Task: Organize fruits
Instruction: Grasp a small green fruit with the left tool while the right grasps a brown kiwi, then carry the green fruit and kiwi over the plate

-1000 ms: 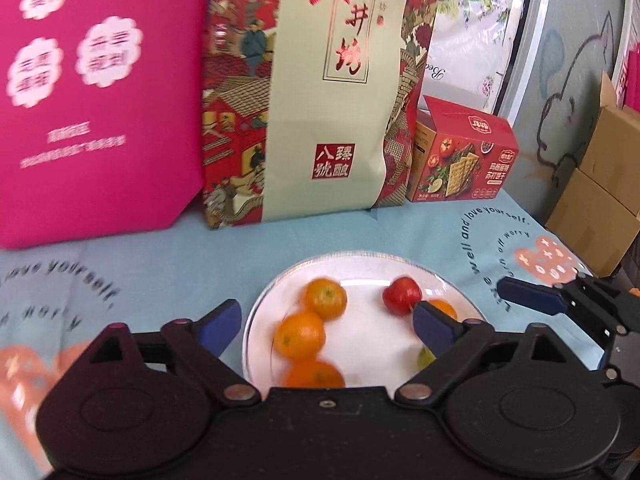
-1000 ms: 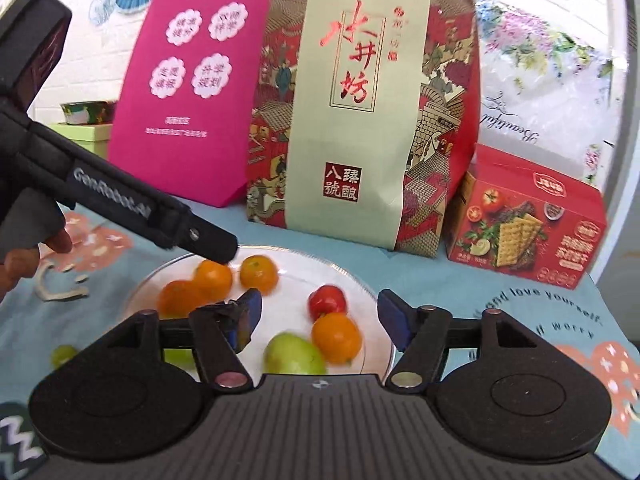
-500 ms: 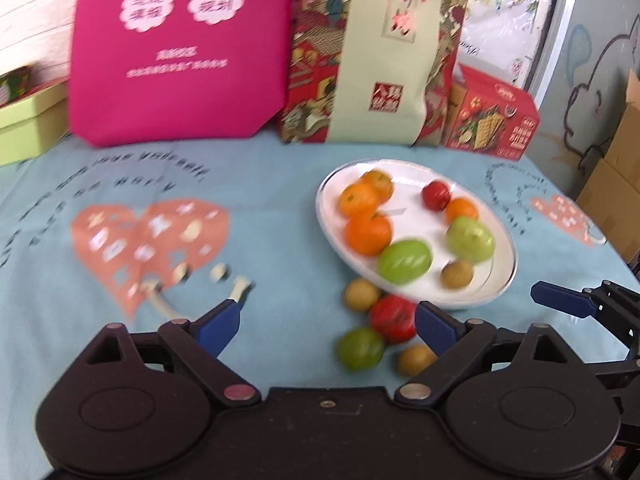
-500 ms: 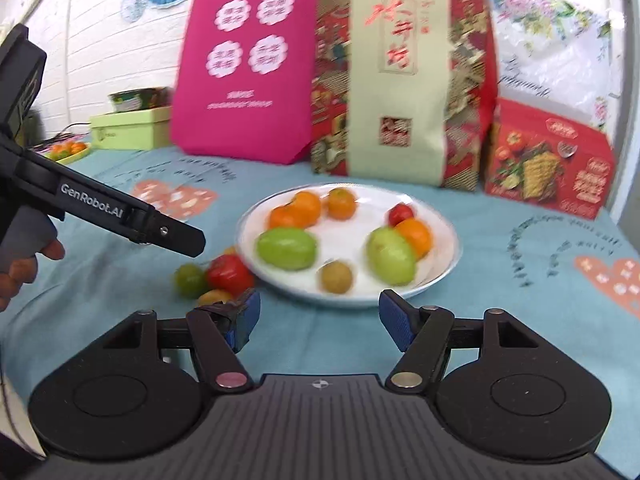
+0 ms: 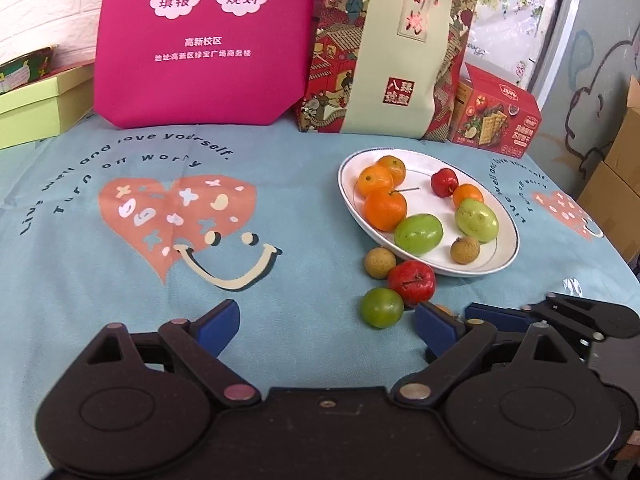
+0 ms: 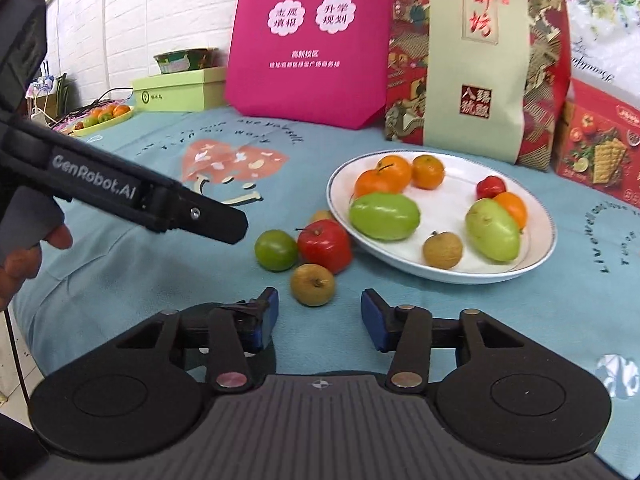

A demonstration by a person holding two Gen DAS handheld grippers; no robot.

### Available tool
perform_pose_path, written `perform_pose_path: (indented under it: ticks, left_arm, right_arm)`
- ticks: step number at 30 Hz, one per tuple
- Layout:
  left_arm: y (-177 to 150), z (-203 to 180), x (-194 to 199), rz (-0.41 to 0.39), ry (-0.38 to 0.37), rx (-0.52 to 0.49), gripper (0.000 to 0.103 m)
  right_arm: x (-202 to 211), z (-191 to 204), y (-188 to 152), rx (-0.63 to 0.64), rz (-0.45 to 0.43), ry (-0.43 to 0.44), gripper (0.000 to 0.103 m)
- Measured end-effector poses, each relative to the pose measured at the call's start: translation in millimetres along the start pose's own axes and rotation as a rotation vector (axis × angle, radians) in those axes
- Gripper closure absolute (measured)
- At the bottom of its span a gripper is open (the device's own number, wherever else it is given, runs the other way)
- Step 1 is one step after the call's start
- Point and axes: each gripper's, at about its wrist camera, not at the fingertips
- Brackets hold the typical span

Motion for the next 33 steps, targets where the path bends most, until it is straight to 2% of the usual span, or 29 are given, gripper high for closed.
perform_pose_path:
  ticks: [5,8,20,33]
  left_arm:
    - [-1.3,-6.3,-4.8,0.009,-0.023,-0.02,0.0]
    - [-1.8,-11.1,-8.2,0.012,-0.034,-0.031,0.0]
    - [3.8,-30.1,-33.1,0.026,-0.077,-0.099,0.0]
    - [2.9,-34.9,-33.7,0.035,-0.098,-0.122,0.0]
  right_arm:
    - [-8.7,-0.5,2.6,-0.01,-0.002,0.002,0.041]
    - [-10.8,-1.6,2.7,-0.007,0.001,0.01,0.057]
    - [12.8,-9.9,-6.2,-0.021,0.007,-0.05,0.058]
    - [12.4,-9.8,-6.1,-0.022,0.007,-0.056,0.058]
Point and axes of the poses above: each gripper's, at about its wrist camera, not at the fingertips, and x roughly against the way its jaws point, z to its left, y to its top, and after that the axes turned 14 degrees about y, right-handed
